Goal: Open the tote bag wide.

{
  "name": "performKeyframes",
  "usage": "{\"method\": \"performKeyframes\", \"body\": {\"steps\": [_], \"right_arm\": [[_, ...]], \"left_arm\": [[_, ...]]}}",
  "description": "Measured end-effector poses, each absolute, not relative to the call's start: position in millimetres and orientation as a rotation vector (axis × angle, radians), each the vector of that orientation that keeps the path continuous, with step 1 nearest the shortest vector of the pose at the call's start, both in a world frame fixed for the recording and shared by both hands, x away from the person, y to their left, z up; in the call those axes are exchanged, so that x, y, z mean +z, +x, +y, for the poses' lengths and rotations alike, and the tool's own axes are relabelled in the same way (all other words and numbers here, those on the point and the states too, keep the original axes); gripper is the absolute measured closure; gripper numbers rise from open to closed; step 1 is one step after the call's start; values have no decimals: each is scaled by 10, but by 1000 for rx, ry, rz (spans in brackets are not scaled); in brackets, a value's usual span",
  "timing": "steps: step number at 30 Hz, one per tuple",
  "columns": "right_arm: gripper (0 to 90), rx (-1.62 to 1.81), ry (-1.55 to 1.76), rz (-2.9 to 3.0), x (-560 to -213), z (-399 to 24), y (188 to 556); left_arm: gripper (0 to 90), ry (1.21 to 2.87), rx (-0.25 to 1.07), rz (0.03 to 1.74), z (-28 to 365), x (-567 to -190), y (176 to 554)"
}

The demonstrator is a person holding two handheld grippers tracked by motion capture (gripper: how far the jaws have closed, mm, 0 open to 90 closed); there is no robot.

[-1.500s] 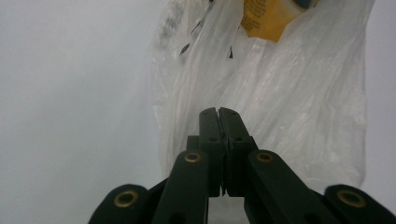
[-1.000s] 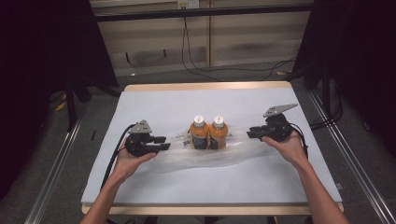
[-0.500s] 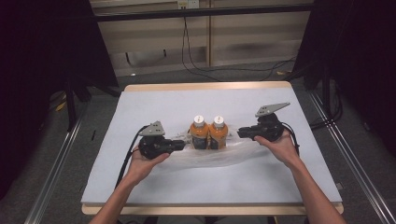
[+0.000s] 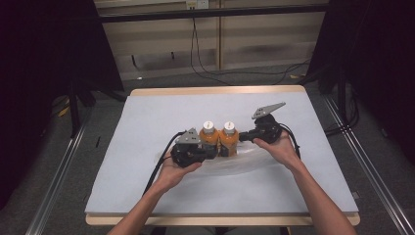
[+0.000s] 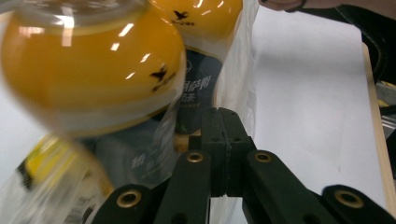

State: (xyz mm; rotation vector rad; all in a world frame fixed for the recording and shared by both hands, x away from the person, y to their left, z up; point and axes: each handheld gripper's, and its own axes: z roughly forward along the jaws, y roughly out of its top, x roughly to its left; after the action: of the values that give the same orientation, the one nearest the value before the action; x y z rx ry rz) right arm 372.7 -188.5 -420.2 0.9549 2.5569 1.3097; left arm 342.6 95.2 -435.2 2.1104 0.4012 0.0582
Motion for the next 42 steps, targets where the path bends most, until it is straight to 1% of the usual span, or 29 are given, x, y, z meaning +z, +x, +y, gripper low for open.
{"method": "performKeyframes", "body": {"steps": [6, 9, 14, 17, 24, 29, 36, 42], "right_arm": [[900, 1305, 969, 2567, -4286, -1798, 3826], [900, 1267, 987, 2598, -4408, -1739, 3879], [900, 1264, 1016, 2607, -4475, -1722, 3918], [900, 1253, 1040, 2618, -4561, -1689, 3962], [900, 1213, 1088, 2651, -4738, -1611, 4046], [900, 1190, 1112, 2675, -4829, -1587, 4103], [900, 1194, 1124, 2669, -4847, -1538, 4161], [900, 1170, 1149, 2651, -4839, -1510, 4233]], "left_arm": [[900, 2120, 74, 409, 851, -4446, 3467], [900, 2163, 104, 411, 803, -4498, 3472], [900, 2174, 105, 415, 770, -4597, 3454], [900, 2209, 109, 411, 741, -4691, 3432], [900, 2224, 116, 397, 757, -4743, 3399], [900, 2240, 124, 417, 791, -4773, 3374], [900, 2280, 117, 391, 797, -4849, 3326], [900, 2279, 102, 376, 784, -4851, 3305]]}}
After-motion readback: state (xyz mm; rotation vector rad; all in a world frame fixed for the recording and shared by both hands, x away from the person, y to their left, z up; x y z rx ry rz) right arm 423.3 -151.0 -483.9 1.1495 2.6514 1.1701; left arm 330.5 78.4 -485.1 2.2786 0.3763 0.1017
